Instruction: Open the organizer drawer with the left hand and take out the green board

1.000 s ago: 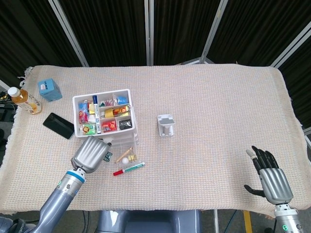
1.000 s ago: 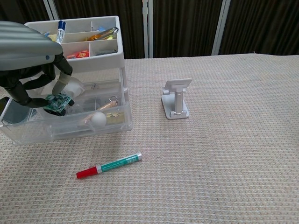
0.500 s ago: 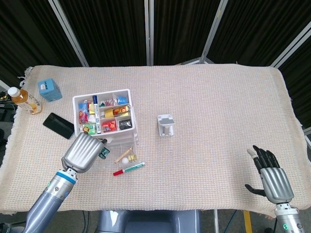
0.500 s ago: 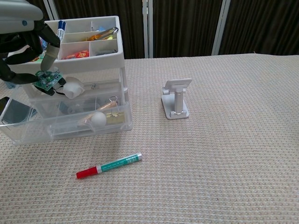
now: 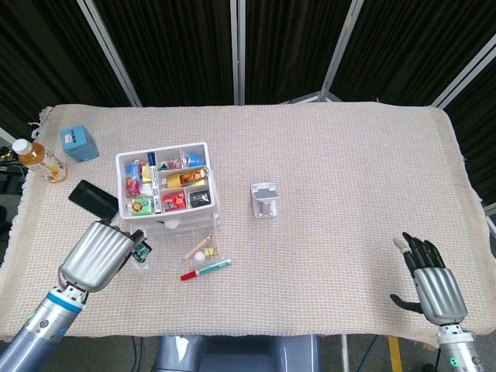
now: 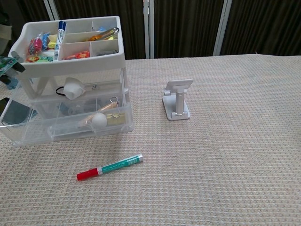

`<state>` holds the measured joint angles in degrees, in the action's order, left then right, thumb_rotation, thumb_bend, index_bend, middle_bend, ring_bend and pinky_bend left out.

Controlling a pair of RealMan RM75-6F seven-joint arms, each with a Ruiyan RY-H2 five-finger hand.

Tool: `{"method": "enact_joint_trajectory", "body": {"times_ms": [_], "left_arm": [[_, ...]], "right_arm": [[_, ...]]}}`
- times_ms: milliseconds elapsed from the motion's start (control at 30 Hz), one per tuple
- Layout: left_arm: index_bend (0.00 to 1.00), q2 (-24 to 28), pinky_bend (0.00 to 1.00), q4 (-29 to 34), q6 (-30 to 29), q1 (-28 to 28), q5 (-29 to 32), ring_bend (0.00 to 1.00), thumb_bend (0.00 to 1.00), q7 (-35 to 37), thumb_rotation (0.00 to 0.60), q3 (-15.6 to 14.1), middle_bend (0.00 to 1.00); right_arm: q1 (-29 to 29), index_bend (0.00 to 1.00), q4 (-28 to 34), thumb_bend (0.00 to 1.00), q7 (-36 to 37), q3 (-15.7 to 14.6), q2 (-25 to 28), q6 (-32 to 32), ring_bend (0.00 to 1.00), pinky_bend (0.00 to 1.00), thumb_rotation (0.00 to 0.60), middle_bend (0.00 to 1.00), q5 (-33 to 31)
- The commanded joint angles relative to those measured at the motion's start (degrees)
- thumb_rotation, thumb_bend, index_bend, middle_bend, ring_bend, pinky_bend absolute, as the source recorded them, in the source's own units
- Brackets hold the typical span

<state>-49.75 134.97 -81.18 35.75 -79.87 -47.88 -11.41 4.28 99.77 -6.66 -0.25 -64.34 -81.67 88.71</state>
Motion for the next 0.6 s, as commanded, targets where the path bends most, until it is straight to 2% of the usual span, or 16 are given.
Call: {"method": "enact_joint_trajectory", "body": {"times_ms": [33, 267, 600], "left_arm": [[0.57, 3.2, 0.64, -1.1, 0.2, -3.1, -3.6, 0.78, 0.42, 2.9, 0.600, -2.4, 0.79], [0.57, 3.3, 0.64, -7.6, 1.2, -7.0, -7.7, 0.78, 0.42, 8.7, 0.600, -3.5, 0.79], [0.57, -2.9, 0.64, -18.0, 5.8, -9.7, -5.9, 0.78, 0.42, 13.2, 0.600, -1.3, 0.79]], "right_arm": [[0.0, 0.12, 0.0, 0.01, -0.2, 0.0, -0.1, 0.1, 0.00, 0.00, 0.600, 0.00, -0.1], [0.1, 0.12, -0.1, 0.02, -1.0, -0.1, -0.5, 0.4, 0.00, 0.00, 0.600, 0.00, -0.3], [0.1, 0.12, -0.1, 0.02, -1.5, -0.1, -0.8, 0.6, 0.00, 0.00, 0.600, 0.00, -0.5]]}}
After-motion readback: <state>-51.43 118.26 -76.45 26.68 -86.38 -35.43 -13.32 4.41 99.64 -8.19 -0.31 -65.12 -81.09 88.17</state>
